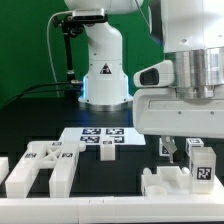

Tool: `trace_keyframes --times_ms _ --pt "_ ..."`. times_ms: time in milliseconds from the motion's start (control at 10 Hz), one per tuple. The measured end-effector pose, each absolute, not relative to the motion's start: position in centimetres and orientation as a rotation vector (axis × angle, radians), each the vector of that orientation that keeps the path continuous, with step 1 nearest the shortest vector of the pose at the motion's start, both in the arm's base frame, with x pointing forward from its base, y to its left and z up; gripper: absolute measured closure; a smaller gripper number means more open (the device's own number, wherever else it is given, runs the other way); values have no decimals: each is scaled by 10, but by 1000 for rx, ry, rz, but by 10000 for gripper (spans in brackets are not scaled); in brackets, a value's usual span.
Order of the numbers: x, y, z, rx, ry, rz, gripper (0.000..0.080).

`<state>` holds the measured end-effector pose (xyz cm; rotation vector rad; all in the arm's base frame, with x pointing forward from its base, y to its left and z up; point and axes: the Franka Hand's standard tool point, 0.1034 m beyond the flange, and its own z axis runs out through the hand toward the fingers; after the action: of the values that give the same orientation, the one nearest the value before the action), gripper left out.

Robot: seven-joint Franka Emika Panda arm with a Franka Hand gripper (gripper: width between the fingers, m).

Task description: Assemble chair

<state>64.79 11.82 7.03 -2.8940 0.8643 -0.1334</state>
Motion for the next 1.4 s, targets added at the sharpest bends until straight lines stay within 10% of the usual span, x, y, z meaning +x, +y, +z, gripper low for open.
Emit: trace_keyframes --times_ms 300,1400 --pt "647 118 70 -2808 1096 -115 417" --pt "648 123 69 -1832 2281 7 510"
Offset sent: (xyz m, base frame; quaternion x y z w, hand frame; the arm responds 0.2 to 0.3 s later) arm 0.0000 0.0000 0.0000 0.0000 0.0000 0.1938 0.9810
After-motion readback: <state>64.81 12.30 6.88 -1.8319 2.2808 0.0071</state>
